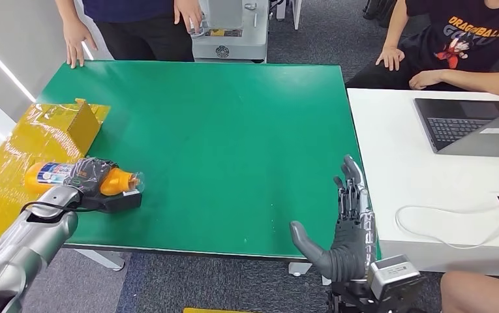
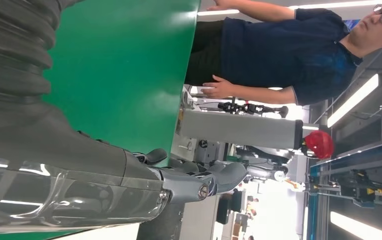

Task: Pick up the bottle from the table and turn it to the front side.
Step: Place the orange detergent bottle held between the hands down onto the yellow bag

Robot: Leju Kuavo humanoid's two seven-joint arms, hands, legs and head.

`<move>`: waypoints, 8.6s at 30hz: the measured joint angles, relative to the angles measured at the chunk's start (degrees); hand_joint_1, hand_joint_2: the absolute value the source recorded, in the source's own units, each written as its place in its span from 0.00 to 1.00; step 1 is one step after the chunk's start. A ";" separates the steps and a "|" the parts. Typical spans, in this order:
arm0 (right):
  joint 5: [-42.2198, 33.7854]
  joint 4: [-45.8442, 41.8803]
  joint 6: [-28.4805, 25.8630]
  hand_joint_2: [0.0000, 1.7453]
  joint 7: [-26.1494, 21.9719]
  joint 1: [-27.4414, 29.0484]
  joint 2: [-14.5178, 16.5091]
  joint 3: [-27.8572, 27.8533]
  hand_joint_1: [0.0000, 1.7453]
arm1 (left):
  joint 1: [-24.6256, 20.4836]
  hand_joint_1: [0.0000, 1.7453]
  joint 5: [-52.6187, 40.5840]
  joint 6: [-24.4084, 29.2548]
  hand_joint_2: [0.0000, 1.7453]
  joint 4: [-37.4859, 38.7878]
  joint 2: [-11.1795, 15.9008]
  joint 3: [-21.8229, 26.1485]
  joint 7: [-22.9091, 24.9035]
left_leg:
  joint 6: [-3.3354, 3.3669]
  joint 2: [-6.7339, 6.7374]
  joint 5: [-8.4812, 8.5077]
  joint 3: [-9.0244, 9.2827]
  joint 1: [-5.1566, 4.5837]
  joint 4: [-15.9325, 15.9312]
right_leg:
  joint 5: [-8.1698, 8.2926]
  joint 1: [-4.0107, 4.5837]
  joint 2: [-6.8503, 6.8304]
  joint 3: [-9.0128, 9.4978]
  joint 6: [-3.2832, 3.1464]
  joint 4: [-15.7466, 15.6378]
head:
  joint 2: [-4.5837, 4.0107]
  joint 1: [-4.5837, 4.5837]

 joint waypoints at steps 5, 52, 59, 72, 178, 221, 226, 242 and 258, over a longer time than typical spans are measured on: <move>-0.10 0.22 -0.35 1.00 -0.05 0.00 -0.43 0.05 0.00 | -1.77 1.00 -0.68 -0.94 1.00 0.00 -0.99 0.00 0.30 | 0.00 0.02 0.00 0.00 0.00 0.00 | 0.00 0.00 0.02 0.00 0.00 0.00 | 0.00 0.00; 1.24 -0.51 -2.99 1.00 0.03 1.04 -2.73 1.34 0.00 | -3.35 1.00 -2.84 -1.90 1.00 0.79 -0.62 1.84 3.26 | 0.00 0.01 0.00 0.00 0.00 0.00 | 0.00 0.00 0.02 0.00 0.00 0.01 | 0.00 0.00; 1.34 -0.68 -3.28 1.00 -0.08 1.60 -3.22 1.38 0.00 | -3.39 1.00 -2.98 -1.88 1.00 0.79 -0.68 1.84 3.26 | 0.00 0.02 0.00 0.00 0.00 0.00 | 0.00 0.00 0.03 0.00 0.00 0.01 | 0.00 0.00; 1.34 -0.85 -3.81 1.00 -0.16 1.73 -3.70 1.49 0.00 | -2.94 1.00 -2.84 -1.83 1.00 1.63 -0.82 1.93 4.70 | 0.00 0.01 0.00 0.00 0.00 0.00 | 0.00 0.00 0.02 0.01 0.00 0.01 | 0.00 0.00; 1.77 -2.51 -1.73 1.00 -0.07 1.06 -3.87 2.26 0.00 | -3.40 1.00 -8.73 0.12 1.00 2.21 -2.55 6.08 5.27 | -0.01 0.01 0.00 0.04 0.00 0.01 | 0.02 0.00 0.02 0.05 -0.01 0.02 | 0.00 0.00; 2.24 -2.54 -2.78 1.00 0.04 0.93 -3.85 1.42 0.00 | -3.40 0.00 -9.48 1.31 1.00 2.22 -3.49 6.11 6.32 | -0.01 0.01 0.00 0.06 0.00 0.01 | 0.03 0.00 0.02 0.07 -0.02 0.03 | 0.00 0.00; 2.08 -2.54 -2.87 1.00 0.01 0.92 -3.85 1.42 0.00 | -3.39 0.00 -9.35 1.69 1.00 2.23 -3.49 6.12 6.32 | -0.01 0.01 0.00 0.06 0.00 0.01 | 0.03 0.00 0.02 0.08 -0.02 0.03 | 0.00 0.00; -3.80 -1.53 -4.99 1.00 -5.49 0.93 -3.85 1.43 0.00 | 4.87 0.00 28.76 9.94 1.00 -15.13 -6.55 13.90 -13.03 | -0.01 0.07 -0.01 0.10 -0.03 0.02 | 0.03 -0.02 0.06 0.10 -0.02 0.00 | 0.00 -0.01; -6.95 -0.38 -13.32 1.00 -9.96 0.66 -3.85 2.92 0.00 | 18.42 0.00 72.00 -11.87 1.00 -54.56 -17.15 10.55 -8.94 | -0.01 -0.12 -0.03 0.17 -0.03 0.02 | 0.03 -0.03 -0.11 0.24 0.03 -0.04 | 0.00 0.00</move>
